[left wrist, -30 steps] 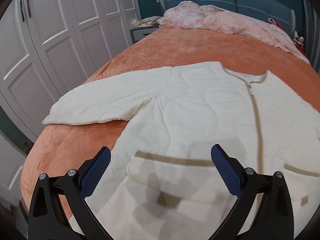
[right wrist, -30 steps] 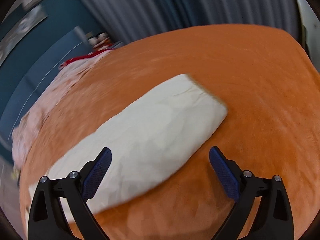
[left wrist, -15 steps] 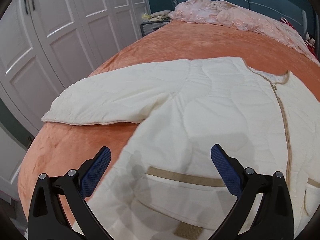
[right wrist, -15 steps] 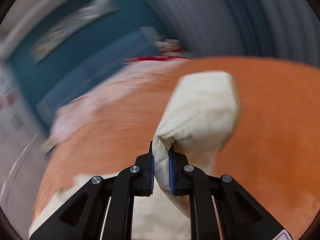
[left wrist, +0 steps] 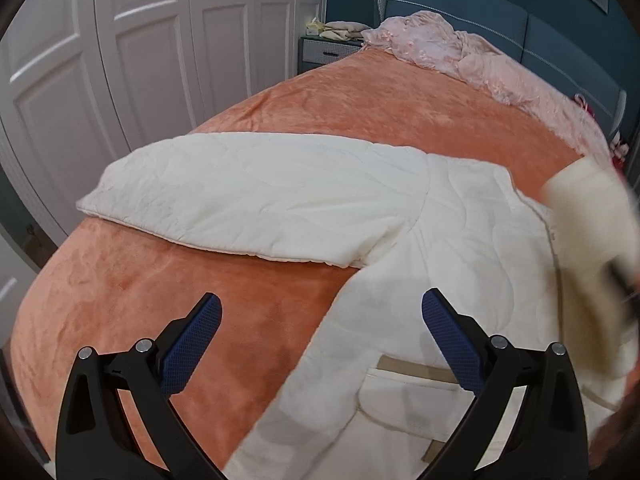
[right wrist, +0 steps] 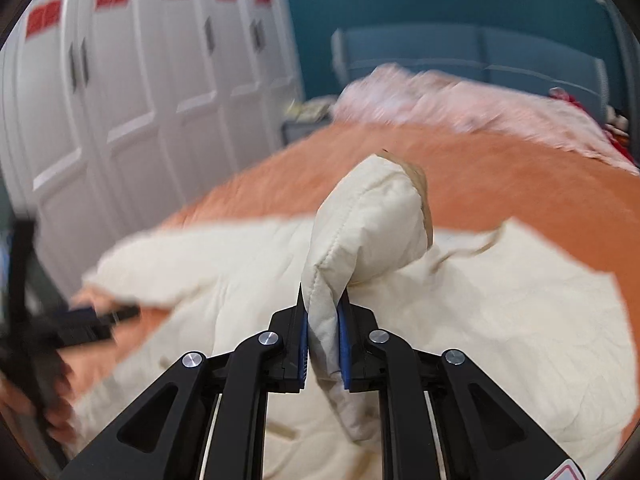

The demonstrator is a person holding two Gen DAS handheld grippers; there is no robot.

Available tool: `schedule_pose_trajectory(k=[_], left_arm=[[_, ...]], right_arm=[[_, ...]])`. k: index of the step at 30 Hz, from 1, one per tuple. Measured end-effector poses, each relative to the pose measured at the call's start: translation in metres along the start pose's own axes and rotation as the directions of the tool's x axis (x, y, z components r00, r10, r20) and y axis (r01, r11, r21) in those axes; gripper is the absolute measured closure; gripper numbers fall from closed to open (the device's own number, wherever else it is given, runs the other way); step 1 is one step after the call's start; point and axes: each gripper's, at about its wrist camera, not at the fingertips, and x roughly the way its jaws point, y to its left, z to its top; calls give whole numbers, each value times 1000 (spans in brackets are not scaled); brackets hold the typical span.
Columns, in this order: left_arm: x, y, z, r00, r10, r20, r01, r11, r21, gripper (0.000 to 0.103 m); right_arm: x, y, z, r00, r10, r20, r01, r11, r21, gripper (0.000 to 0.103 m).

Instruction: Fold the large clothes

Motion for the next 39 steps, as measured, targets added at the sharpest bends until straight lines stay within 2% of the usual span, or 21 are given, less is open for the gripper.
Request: schedule_pose_trajectory(k=[3, 4, 5, 7, 8, 10, 13, 14, 16, 20, 21, 22, 23, 25, 27, 29, 31, 33, 35, 36, 39], left_arm=[[1, 7, 2, 998, -58, -10, 58, 998, -22, 5], [2, 8, 3, 997, -79, -16, 78, 996, -30, 5], [3, 9, 3, 994, -106, -26, 105, 994, -43, 5], [5, 7, 1, 986, -159, -49, 155, 985, -71, 5], [6, 5, 0, 982, -181, -57, 176, 981, -81, 5], [8, -2, -4, 975, -210, -78, 202, 975, -93, 5], [19, -22, -14, 948, -284, -145, 268, 956, -119, 5], [24, -28, -17, 941, -299, -162, 281, 952, -122, 5], [34, -43, -21, 925, -324, -197, 303, 944, -130, 5], [45, -69, -23, 905, -365, -218, 339, 929, -150, 7], [46, -71, -23, 903, -370, -217, 343, 927, -155, 16], [48, -77, -22, 902, -372, -218, 345, 926, -153, 29], [51, -82, -21, 905, -362, -223, 338, 930, -142, 38], [55, -90, -17, 918, -328, -222, 310, 944, -112, 66], [55, -93, -11, 931, -301, -205, 292, 953, -77, 88], [50, -91, -2, 943, -290, -162, 285, 957, -50, 93], [44, -89, 9, 957, -268, -107, 268, 963, -15, 94], [38, -83, 18, 965, -257, -58, 257, 966, 0, 94], [39, -79, 19, 972, -230, -45, 231, 973, 15, 94], [44, -77, 16, 976, -212, -48, 213, 977, 24, 94], [56, -73, 1, 979, -185, -83, 188, 982, 32, 94]], right_arm=[[21, 25, -20, 996, 26, -82, -29, 999, -37, 74], [17, 28, -28, 995, 38, -88, -42, 998, -40, 64], [14, 35, -32, 993, 75, -91, -79, 996, -39, 57], [-8, 44, -39, 990, 116, -80, -120, 992, -46, 50], [-19, 49, -43, 991, 118, -66, -122, 991, -61, 50], [-35, 45, -50, 996, 81, -47, -84, 995, -53, 50], [-68, 5, -63, 1000, -18, -24, 20, 997, 79, 50], [-80, -15, -67, 997, -76, -24, 79, 987, 143, 50], [-95, -52, -75, 988, -152, -34, 155, 957, 246, 50], [-124, -138, -102, 944, -319, -87, 322, 827, 461, 50], [-131, -161, -109, 933, -347, -100, 346, 779, 523, 50], [-134, -176, -114, 930, -352, -104, 347, 751, 562, 49], [-136, -190, -117, 930, -354, -102, 340, 718, 608, 49], [-136, -208, -118, 929, -360, -88, 325, 678, 659, 49], [-132, -220, -115, 924, -373, -88, 327, 648, 688, 54], [-121, -227, -114, 922, -372, -104, 333, 629, 702, 81], [-115, -230, -108, 926, -363, -103, 326, 633, 702, 94], [-119, -221, -100, 925, -378, -51, 311, 670, 674, 95], [-117, -203, -91, 908, -417, -32, 351, 720, 599, 96], [-113, -199, -91, 903, -427, -42, 372, 731, 571, 96], [-99, -203, -98, 892, -438, -109, 422, 723, 547, 97]])
